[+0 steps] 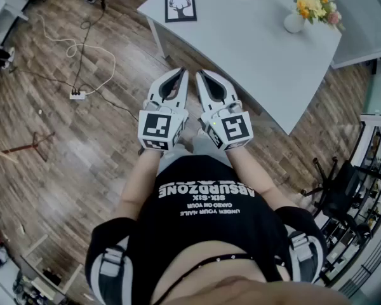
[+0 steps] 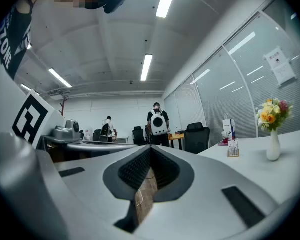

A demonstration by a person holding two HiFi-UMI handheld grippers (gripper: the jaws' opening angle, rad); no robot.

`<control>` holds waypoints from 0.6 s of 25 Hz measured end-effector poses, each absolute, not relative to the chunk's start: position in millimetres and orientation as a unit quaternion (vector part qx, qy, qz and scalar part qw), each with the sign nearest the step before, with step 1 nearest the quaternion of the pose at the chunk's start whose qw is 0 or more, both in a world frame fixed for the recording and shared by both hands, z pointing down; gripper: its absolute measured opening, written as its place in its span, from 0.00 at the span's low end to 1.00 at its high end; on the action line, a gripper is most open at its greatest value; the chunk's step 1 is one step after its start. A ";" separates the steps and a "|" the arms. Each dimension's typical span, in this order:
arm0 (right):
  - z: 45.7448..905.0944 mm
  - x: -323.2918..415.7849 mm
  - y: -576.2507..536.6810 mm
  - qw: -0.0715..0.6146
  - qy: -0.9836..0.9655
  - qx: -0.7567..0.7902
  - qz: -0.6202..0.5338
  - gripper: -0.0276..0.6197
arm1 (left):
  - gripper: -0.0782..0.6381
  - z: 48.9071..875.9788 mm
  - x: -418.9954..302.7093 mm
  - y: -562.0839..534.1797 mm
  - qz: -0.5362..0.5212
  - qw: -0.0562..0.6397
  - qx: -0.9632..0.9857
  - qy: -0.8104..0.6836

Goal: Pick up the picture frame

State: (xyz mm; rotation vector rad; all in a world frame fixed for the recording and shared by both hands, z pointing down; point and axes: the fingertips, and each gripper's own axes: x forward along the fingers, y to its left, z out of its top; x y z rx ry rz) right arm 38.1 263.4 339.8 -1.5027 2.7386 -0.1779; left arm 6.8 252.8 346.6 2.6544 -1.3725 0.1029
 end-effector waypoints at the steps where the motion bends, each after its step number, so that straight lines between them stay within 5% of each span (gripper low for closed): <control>1: 339.4 40.3 263.4 0.010 0.877 -0.477 -0.056 0.06 | 0.13 346.7 9.3 252.3 0.034 0.076 0.885 -0.459; 15: 366.9 84.6 237.4 0.015 0.893 -0.438 -0.101 0.07 | 0.13 373.0 41.3 229.5 0.046 0.095 0.858 -0.503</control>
